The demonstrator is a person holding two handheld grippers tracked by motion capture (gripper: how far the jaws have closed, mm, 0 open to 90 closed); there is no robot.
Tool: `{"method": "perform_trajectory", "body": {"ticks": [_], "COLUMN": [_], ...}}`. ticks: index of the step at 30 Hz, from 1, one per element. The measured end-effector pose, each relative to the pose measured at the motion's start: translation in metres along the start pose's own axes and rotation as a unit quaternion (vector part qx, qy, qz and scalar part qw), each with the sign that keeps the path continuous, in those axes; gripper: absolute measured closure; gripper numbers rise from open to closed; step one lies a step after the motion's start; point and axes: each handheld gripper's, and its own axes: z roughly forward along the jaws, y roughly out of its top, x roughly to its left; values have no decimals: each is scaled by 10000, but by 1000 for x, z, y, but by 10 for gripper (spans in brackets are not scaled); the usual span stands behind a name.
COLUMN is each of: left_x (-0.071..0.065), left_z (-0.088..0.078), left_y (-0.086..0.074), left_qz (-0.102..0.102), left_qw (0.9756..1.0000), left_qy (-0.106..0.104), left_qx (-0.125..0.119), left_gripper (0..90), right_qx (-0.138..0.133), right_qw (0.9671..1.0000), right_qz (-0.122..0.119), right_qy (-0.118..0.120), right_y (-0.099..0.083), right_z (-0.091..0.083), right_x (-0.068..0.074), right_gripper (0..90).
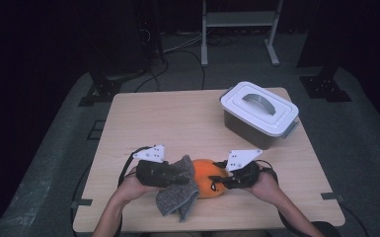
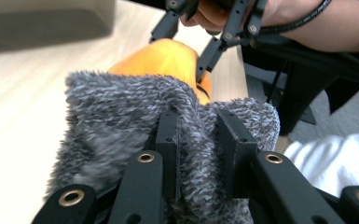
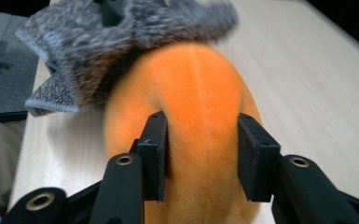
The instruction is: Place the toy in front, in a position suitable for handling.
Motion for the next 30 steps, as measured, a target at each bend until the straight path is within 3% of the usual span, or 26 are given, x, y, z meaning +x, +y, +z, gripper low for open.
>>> {"method": "perform_trajectory", "body": {"ticks": [2,4,6,7,9,10,12,16,18,20,26,28,30], "left_x": [0,0,3,3,6,6,7,5,3,0,-4,-4,-4], "left_z": [-4,-5,-2,-2,11,11,18,21,20,21,24,26,27], "left_y": [9,13,22,22,16,16,6,2,2,1,1,1,1], "left_qz": [89,115,176,176,124,124,-49,-136,-160,-170,-109,-102,-91], "left_qw": [9999,9998,9994,9994,9985,9985,9998,9996,9995,9988,9986,9985,9986], "left_qy": [37,70,281,281,321,321,48,-184,-234,-419,-441,-465,-443], "left_qx": [-96,-128,40,40,420,420,206,150,153,201,260,261,259], "left_gripper": [722,722,721,721,721,722,722,718,718,718,713,713,713], "right_qx": [-59,-93,80,62,-53,-53,-88,-130,-121,-97,-8,33,88], "right_qw": [9997,9994,9987,9986,9992,9992,9990,9968,9967,9945,9900,9904,9906], "right_qz": [-221,-321,-422,-460,-277,-277,131,636,678,913,1279,1276,1286], "right_qy": [-35,124,270,242,297,297,409,458,427,502,596,537,456], "right_y": [7,9,6,2,-4,-4,-15,-23,-25,-33,-32,-31,-30], "right_z": [-1,0,5,6,3,3,-2,-12,-14,-14,-2,0,4], "right_x": [-3,-5,-4,-2,-3,-3,-7,-9,-8,-7,-5,-5,-4], "right_gripper": [582,581,578,575,552,552,463,363,355,322,252,263,361]}}
